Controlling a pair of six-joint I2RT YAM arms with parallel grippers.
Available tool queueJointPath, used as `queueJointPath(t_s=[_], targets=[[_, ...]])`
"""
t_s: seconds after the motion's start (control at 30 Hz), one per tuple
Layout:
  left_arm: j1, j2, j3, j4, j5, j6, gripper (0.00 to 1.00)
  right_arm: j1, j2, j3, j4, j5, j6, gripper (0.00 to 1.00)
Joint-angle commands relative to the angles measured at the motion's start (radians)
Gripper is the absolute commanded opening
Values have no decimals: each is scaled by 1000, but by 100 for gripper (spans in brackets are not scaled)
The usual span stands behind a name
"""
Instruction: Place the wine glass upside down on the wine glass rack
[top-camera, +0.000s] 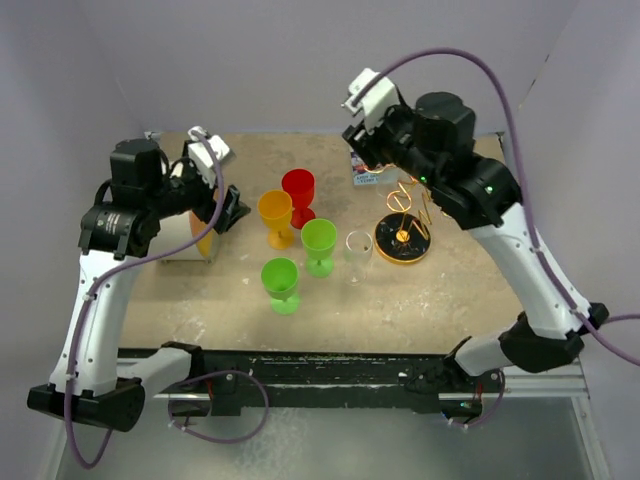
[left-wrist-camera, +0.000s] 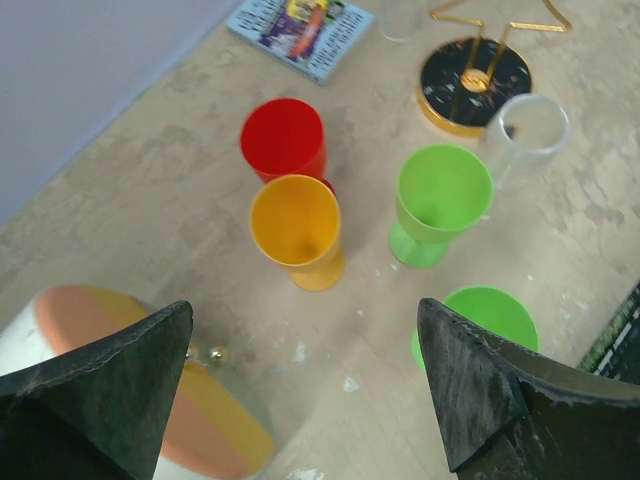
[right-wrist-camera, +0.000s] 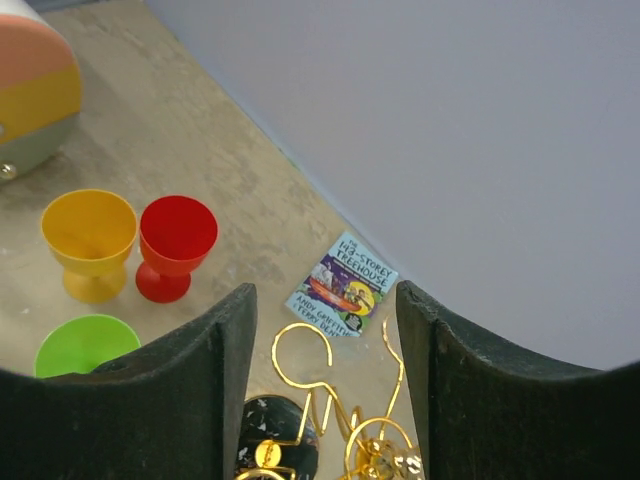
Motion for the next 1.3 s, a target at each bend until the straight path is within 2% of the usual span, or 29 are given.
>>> queueJointPath(t_s=[0.0, 0.2, 0.4, 0.6, 0.8, 1.1, 1.27], targets=[[-95, 11, -48, -58, -15, 116, 95, -83, -80, -36, -6, -193, 70, 63], [-246, 65, -149, -84, -76, 202, 92, -277, -171, -73, -68, -396, 54, 74], [-367, 143, -217, -56, -174, 243, 84, -451, -264, -177, -72, -500, 34, 77], [-415, 214, -239, -68, -208, 271, 73, -571, -336, -282, -40, -567, 56, 78], [-438, 260, -242, -89, -197, 278, 54, -611, -353, -326, -31, -583, 62, 78], [-471, 299, -248, -132, -202, 302, 40, -639, -366, -361, -24, -598, 64, 79], [-489, 321, -256, -155, -224, 316, 25, -650, -353, -353, -26, -608, 64, 79]])
